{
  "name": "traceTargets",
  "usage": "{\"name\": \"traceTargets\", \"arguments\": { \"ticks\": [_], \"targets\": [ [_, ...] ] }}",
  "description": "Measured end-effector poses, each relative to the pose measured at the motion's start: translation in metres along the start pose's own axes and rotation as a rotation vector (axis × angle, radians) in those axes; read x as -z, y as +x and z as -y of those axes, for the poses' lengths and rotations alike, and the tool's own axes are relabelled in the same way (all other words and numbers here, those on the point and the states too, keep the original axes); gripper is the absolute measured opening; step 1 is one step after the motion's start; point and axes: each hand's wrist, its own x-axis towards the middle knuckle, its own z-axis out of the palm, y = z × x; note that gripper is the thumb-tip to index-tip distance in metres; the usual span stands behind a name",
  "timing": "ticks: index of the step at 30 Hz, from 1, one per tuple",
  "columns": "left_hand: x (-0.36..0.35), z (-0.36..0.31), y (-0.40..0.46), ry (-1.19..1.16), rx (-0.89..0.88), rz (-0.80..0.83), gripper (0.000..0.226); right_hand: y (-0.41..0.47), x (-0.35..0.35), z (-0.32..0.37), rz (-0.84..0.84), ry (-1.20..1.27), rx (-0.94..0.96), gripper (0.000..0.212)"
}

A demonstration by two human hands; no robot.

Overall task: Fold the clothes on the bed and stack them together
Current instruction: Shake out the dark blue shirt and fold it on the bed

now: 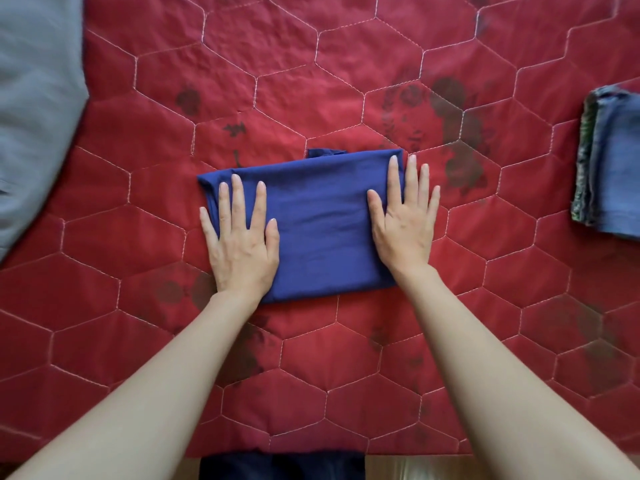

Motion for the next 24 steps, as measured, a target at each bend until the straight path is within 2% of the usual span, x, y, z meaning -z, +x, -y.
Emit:
{"name": "traceTargets", "arguments": {
  "ticks": [4, 9, 12, 16, 20, 24],
  "targets": [
    [0.01, 0.003, -0.001, 0.006, 0.085, 0.011, 0.057, -0.007, 0.009, -0.001, -0.062, 0.183, -0.038, 0.061],
    [0.025, 0.007, -0.009, -0.078, 0.193, 0.065, 0.056, -0.03, 0.016, -0.005, -0.114, 0.294, -0.034, 0.061],
    [0.038, 0.003, -0.013, -0.108, 0.286, 0.032, 0.055, -0.038, 0.02, -0.011, -0.094, 0.361, -0.09, 0.065],
    [0.049, -0.005, -0.014, -0.216, 0.394, 0.101, 0.059, -0.043, 0.022, -0.011, 0.001, 0.375, -0.1, 0.07],
    [0.052, -0.006, -0.014, -0.223, 0.398, 0.169, 0.06, -0.042, 0.024, -0.003, 0.097, 0.343, -0.074, 0.069],
    [0.05, -0.003, -0.022, -0.135, 0.386, 0.146, 0.054, -0.046, 0.023, 0.0, 0.107, 0.433, -0.123, 0.067]
  ]
}}
